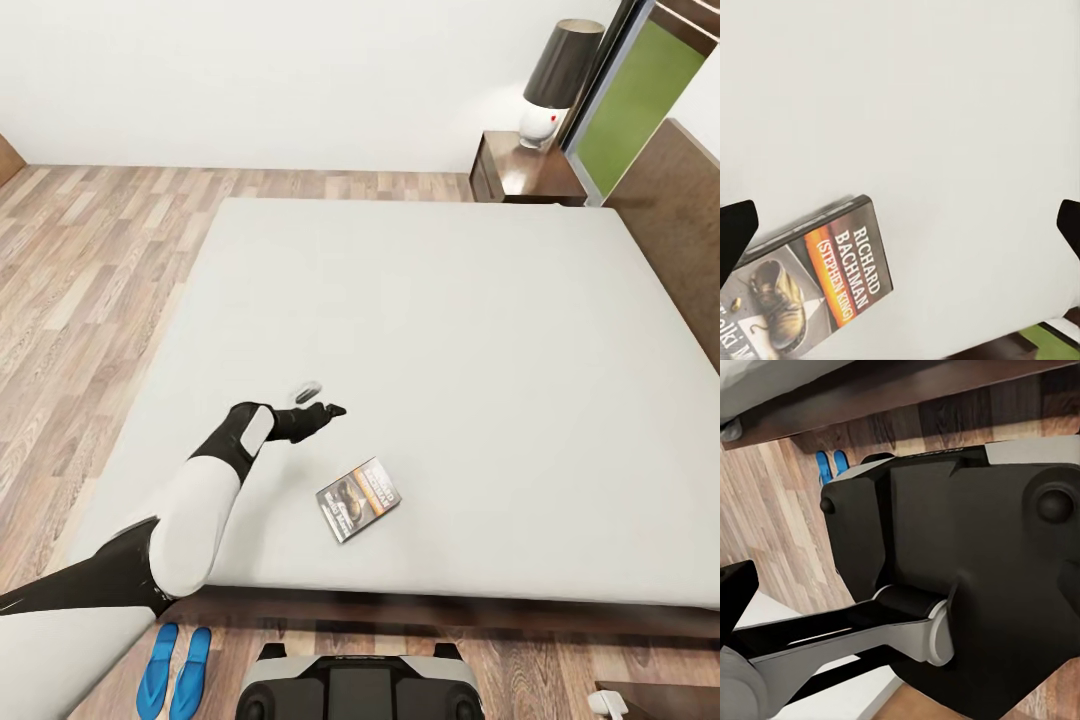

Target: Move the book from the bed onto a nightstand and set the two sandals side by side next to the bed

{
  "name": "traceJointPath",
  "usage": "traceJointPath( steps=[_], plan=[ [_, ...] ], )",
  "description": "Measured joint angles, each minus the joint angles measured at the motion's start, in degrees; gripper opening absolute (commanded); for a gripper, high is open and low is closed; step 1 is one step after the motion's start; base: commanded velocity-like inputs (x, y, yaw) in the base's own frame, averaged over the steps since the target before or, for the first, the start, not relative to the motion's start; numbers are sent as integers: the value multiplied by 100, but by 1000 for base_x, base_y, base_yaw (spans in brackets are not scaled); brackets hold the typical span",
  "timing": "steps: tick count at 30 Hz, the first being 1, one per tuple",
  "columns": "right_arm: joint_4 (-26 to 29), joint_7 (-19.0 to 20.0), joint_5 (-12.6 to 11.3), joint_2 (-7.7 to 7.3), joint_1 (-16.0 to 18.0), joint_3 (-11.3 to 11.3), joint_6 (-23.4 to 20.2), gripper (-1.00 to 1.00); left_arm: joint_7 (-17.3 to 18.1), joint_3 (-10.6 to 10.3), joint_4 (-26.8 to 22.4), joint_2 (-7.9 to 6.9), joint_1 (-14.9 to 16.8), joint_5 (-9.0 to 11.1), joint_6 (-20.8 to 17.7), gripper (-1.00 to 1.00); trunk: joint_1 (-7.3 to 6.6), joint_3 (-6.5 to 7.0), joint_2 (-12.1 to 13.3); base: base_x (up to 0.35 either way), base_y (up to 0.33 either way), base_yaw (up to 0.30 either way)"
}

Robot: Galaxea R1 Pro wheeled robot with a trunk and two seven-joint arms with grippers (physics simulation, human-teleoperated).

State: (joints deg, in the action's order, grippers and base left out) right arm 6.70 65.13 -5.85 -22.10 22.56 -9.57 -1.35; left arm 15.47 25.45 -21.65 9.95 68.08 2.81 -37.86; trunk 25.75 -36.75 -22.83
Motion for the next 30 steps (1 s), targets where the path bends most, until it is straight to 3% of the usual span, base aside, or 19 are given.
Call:
traceJointPath(
  steps=[7,16,30],
  plan=[
    [0,3,2,0,0,1,0,100,24,5,66,0,1,11,24,100,0,0,0,0,0,0],
    [0,6,3,-1,0,1,0,100,69,22,507,1,2,8,38,100,198,-162,-360,0,0,0],
    [3,4,1,-2,0,2,0,100,70,25,568,2,2,7,42,100,506,-414,-923,0,0,0]
  ],
)
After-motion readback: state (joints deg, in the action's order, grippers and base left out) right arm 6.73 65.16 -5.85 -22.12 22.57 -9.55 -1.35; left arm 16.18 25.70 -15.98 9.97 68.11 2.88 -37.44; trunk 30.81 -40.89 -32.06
